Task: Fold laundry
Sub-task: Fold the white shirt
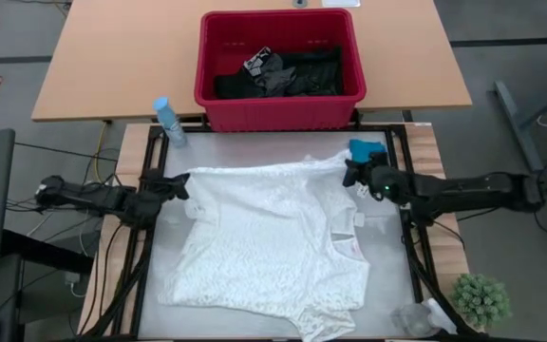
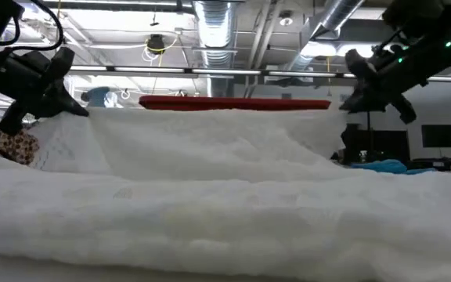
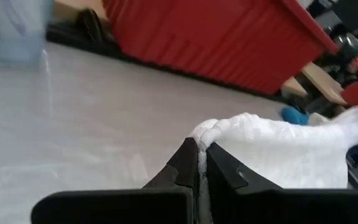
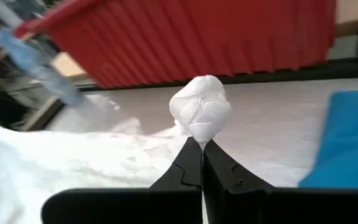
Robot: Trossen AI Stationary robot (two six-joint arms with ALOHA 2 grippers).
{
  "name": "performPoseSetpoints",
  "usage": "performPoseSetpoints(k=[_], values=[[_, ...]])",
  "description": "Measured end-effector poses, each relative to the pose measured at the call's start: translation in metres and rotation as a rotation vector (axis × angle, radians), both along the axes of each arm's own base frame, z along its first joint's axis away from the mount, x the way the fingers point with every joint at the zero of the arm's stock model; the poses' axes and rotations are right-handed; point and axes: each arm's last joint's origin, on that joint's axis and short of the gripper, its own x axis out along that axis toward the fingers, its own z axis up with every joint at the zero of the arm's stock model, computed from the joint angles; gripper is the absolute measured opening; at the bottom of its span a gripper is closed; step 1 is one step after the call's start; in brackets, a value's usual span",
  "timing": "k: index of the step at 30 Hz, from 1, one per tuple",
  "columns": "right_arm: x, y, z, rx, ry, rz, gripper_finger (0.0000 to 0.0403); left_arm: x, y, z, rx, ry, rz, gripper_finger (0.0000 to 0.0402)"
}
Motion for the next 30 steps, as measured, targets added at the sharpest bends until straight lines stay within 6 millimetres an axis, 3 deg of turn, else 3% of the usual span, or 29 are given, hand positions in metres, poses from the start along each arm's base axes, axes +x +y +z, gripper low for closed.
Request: performPoseSetpoints(k=[6, 12, 19, 23, 26, 30], values=[[0.007, -0.015, -0.013, 0.058, 0.069, -0.009, 0.0035, 0.002, 0.005, -0.003, -0.050, 0.064, -0.065, 0.0009], [0.011, -0.022, -0.026, 0.115, 0.136, 0.013, 0.0085, 0.006, 0.008, -0.008, -0.062, 0.171, -0.148, 0.0070], [0.017, -0.032, -0.013, 0.041, 0.203, 0.024, 0.0139, 0.014, 0.019, 0.000, 0.082, 0.227, -0.096, 0.0149], [0.017, -0.039, -0.005, 0.056, 0.207, 0.029, 0.0159, 0.017, 0.025, -0.001, -0.023, 0.200, -0.099, 0.0173], [0.021, -0.037, 0.005, 0.022, 0.230, 0.210, 0.0164, 0.022, 0.025, 0.005, -0.131, 0.127, -0.250, 0.0173], [0.030, -0.020, 0.014, -0.004, 0.219, 0.559, 0.0155, 0.031, 0.014, 0.022, -0.206, 0.069, -0.694, 0.0148]])
